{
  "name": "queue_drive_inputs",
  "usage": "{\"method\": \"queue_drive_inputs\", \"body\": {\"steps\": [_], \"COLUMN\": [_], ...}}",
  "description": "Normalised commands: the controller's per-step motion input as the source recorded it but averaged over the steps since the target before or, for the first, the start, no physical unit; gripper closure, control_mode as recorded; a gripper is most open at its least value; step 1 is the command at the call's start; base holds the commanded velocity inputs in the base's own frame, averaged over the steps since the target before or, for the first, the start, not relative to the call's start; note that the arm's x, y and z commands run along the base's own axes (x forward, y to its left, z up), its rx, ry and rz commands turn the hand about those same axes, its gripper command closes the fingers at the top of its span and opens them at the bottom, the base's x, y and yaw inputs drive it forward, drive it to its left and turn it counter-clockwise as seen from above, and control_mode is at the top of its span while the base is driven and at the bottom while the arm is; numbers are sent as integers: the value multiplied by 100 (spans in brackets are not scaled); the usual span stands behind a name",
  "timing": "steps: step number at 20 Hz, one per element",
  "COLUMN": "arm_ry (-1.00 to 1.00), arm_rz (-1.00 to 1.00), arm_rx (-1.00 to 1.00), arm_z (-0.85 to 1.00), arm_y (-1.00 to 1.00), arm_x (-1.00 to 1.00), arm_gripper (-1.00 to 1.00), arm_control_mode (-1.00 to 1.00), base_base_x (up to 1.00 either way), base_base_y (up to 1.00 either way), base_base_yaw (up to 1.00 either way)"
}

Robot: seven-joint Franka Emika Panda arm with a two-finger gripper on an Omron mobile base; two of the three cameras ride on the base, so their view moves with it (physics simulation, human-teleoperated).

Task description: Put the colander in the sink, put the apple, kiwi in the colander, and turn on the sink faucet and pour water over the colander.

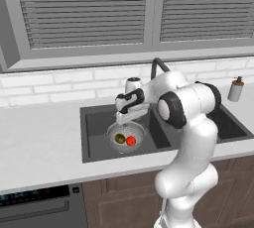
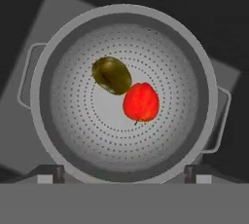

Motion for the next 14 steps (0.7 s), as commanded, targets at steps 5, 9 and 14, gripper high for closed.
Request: {"method": "queue_drive_inputs", "body": {"steps": [5, 9, 14], "arm_ry": [0, 0, 0], "arm_rz": [1, 0, -5], "arm_rx": [0, 0, 0], "arm_z": [100, 85, 82], "arm_y": [-21, -28, -27], "arm_x": [-66, -36, -11], "arm_gripper": [-100, -100, -100], "arm_control_mode": [-100, -100, -100], "base_base_x": [0, 0, 0], "base_base_y": [0, 0, 0], "base_base_yaw": [0, 0, 0]}}
